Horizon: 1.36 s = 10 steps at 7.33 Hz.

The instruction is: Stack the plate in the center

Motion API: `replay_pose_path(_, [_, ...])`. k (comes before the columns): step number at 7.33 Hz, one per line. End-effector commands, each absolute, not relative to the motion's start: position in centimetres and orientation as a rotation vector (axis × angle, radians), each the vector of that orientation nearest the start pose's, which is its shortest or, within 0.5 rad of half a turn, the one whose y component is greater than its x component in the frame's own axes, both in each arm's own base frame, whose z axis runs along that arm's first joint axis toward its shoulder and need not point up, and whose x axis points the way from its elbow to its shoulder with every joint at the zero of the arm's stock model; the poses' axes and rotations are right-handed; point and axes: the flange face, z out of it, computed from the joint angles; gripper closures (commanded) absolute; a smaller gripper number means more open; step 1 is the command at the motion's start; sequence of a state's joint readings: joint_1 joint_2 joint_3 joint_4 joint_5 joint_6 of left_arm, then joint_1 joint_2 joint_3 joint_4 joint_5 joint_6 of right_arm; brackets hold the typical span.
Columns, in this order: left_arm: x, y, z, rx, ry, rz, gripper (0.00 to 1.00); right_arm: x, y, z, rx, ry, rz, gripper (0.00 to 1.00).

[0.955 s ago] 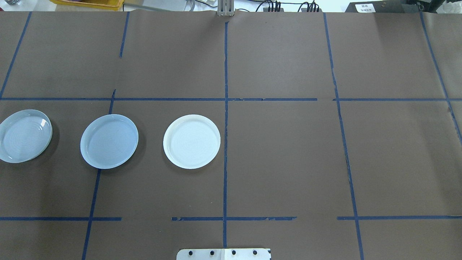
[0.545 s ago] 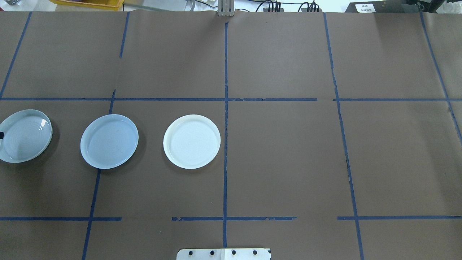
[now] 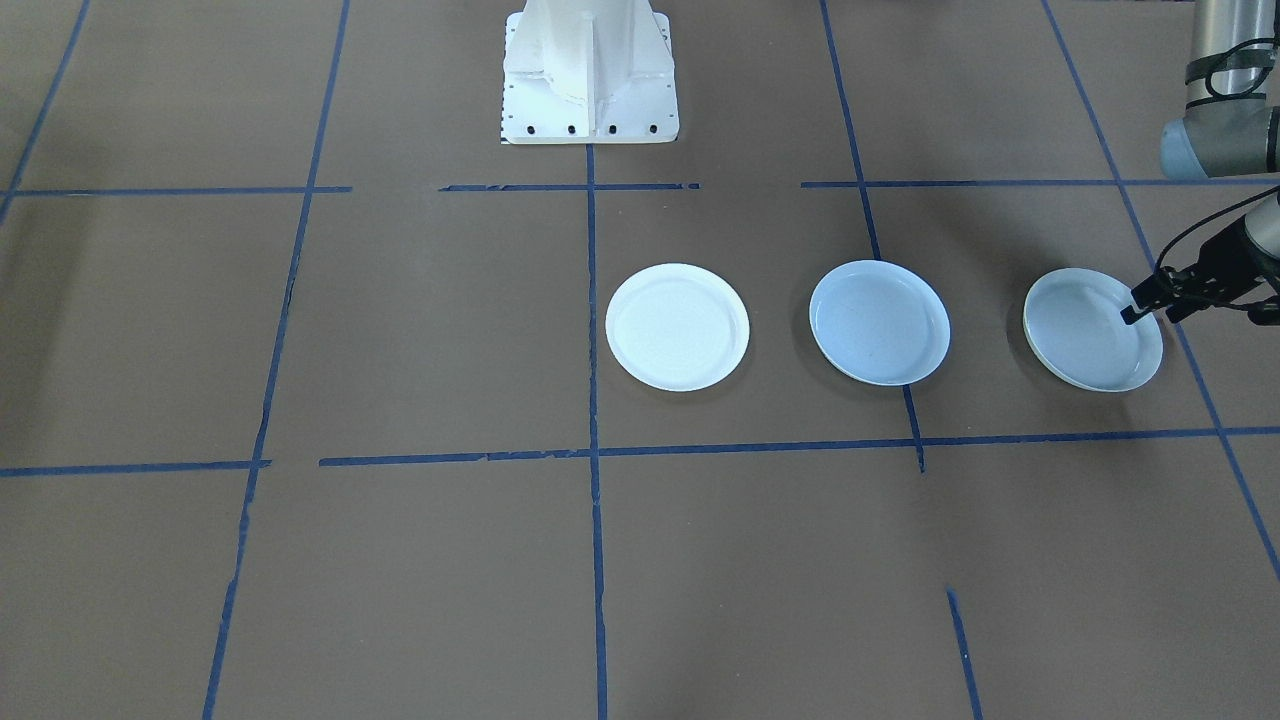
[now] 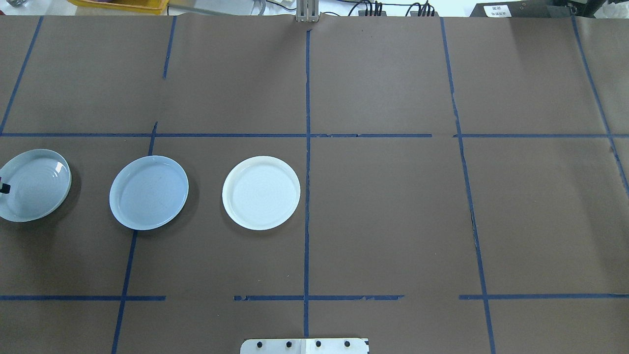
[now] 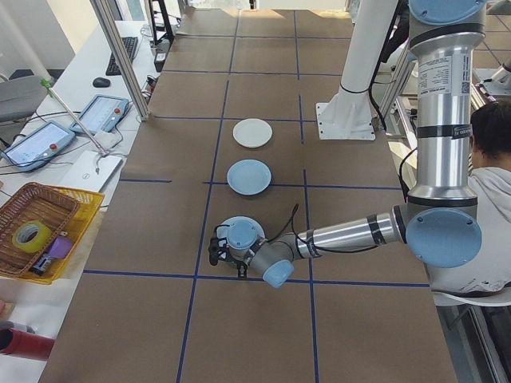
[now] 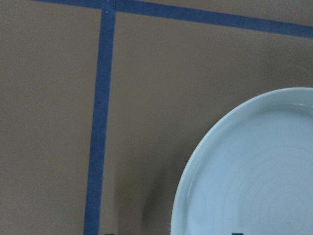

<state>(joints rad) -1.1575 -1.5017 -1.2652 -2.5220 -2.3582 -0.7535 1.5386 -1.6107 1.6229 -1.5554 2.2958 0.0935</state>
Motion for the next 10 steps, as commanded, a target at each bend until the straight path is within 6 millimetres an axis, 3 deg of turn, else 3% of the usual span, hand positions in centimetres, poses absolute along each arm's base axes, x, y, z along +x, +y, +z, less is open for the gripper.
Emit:
replay_pose_path(1, [13.0, -45.0, 73.1, 0.030, 0.946, -0.085, 1.00, 5.2, -47.9, 65.4, -0.019, -0.726, 0.049, 0.00])
replay_pose_path(4, [13.0, -44.4, 72.8, 0.009, 0.977, -0.064, 1.00, 5.2, -47.9, 65.4, -0.018, -0.724, 0.048, 0.00])
replay_pose_path(5, [13.2, -43.7, 71.3, -0.071, 1.103, -0.010, 1.00, 5.2, -47.9, 65.4, -0.019, -0.726, 0.049, 0.00])
replay_pose_path(6, [10.1, -44.6, 68.7, -0.040, 1.180, -0.031, 1.00, 5.2, -47.9, 65.4, -0.019, -0.726, 0.049, 0.00])
replay_pose_path(7, [9.0, -45.2, 65.7, 0.007, 1.199, -0.042, 1.00, 5.2, -47.9, 65.4, -0.019, -0.724, 0.047, 0.00])
replay_pose_path(9, [9.3, -46.5, 61.3, 0.027, 1.167, -0.212, 1.00, 5.2, -47.9, 65.4, -0.019, -0.726, 0.047, 0.00])
replay_pose_path(10, [12.2, -46.3, 58.8, 0.009, 1.156, -0.261, 1.00, 5.2, -47.9, 65.4, -0.019, -0.724, 0.049, 0.00])
